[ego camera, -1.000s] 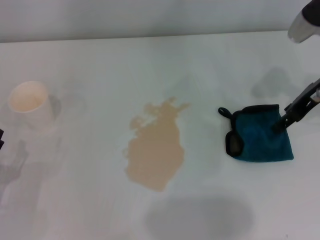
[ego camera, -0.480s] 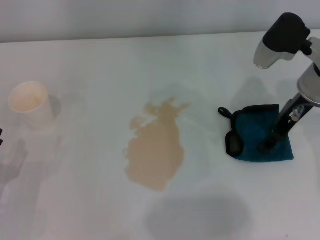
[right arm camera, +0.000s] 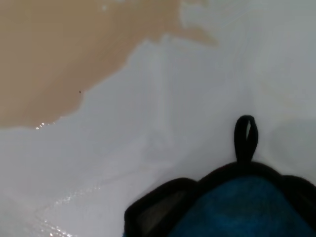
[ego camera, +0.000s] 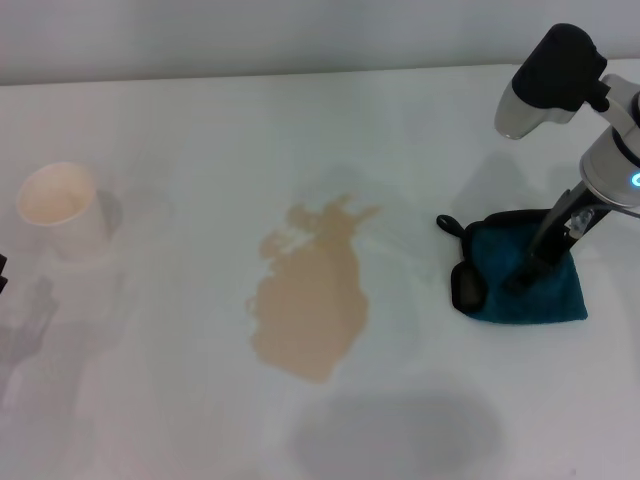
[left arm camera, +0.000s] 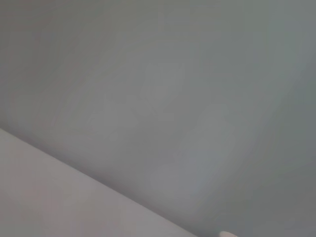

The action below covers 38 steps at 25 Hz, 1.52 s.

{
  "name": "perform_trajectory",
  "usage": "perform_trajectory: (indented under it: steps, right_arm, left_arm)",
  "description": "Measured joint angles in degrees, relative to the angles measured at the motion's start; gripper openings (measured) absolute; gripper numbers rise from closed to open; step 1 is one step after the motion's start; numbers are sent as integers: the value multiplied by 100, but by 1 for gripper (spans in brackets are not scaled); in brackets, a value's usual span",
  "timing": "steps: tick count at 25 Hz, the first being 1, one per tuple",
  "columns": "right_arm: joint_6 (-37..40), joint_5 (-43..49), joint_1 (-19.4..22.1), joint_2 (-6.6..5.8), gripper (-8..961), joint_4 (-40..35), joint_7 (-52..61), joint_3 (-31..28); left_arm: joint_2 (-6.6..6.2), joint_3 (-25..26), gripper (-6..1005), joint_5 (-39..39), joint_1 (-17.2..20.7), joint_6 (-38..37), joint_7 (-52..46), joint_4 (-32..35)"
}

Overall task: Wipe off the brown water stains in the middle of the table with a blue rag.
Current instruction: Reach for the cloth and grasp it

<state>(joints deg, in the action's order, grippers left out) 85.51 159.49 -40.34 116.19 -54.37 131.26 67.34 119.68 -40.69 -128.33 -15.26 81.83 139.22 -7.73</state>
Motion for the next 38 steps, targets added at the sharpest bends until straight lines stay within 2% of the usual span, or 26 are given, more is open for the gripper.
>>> perform_trajectory:
  steps: [13, 18, 38]
  right_arm:
    - [-84, -84, 154, 0, 698, -26, 5, 169]
    - [-93, -153, 161, -8, 577, -29, 5, 173]
    - [-104, -216, 176, -4, 479, -43, 40, 200]
  left_arm:
    - [3, 0, 882, 1, -85, 14, -1, -3]
    - [3, 0, 882, 1, -101, 5, -9, -10]
    - [-15, 0, 882, 1, -75, -10, -220, 6]
